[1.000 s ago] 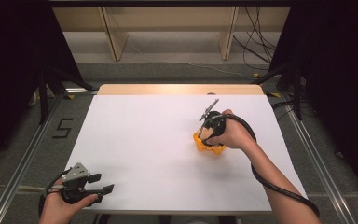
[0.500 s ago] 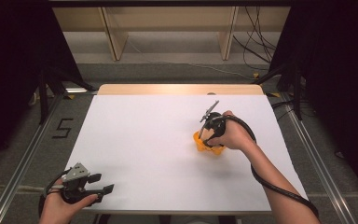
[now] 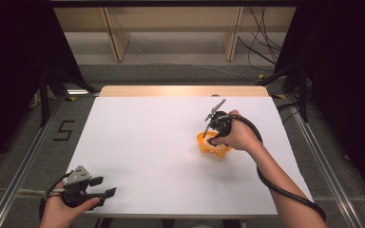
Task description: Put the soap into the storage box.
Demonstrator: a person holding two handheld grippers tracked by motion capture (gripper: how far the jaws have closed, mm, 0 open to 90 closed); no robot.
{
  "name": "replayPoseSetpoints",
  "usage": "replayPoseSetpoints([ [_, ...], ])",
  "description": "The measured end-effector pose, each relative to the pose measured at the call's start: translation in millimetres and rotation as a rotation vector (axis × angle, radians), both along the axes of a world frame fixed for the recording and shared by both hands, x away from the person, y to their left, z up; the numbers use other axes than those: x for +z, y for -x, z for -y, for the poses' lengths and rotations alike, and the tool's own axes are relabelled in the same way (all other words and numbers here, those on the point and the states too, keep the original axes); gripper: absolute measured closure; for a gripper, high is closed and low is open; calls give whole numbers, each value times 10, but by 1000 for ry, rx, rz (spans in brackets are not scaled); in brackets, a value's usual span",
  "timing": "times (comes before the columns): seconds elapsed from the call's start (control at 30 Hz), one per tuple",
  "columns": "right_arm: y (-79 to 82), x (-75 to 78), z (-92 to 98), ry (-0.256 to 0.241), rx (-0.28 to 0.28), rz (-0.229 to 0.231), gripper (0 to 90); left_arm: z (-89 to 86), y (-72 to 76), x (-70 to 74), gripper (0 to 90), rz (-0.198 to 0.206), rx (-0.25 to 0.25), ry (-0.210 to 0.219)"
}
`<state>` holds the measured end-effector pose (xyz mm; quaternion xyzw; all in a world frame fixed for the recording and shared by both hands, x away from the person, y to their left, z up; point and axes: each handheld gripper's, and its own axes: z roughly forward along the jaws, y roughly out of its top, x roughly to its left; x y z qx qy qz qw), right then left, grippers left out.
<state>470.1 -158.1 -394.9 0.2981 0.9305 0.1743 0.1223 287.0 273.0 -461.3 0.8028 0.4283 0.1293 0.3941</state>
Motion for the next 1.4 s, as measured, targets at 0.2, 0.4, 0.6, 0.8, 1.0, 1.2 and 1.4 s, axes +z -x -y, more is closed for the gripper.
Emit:
replayPoseSetpoints([
  [0.2,93,27,59,-30,-40,27,534,-3,1,4,318,2,-1,-1],
  [0.4,258,88,176,-80,-87,63,637,1,-1,2,318,6,-2,-3],
  [0.6,487,48,335,-111,-106,83,711,7,-1,-4,318,7,2,1],
  [0.8,696,-78,492,-126,-141,96,776,7,0,-1,319,-2,1,-2],
  [1.0,980,-306,646,-208,-220,97,828,6,-4,-4,319,-1,-1,-4],
  [1.2,1103,-478,777,-275,-290,132,787,16,-8,-1,319,6,-3,-3],
  [1.4,1093,-519,831,-277,-335,135,763,23,-4,-9,319,10,2,14],
])
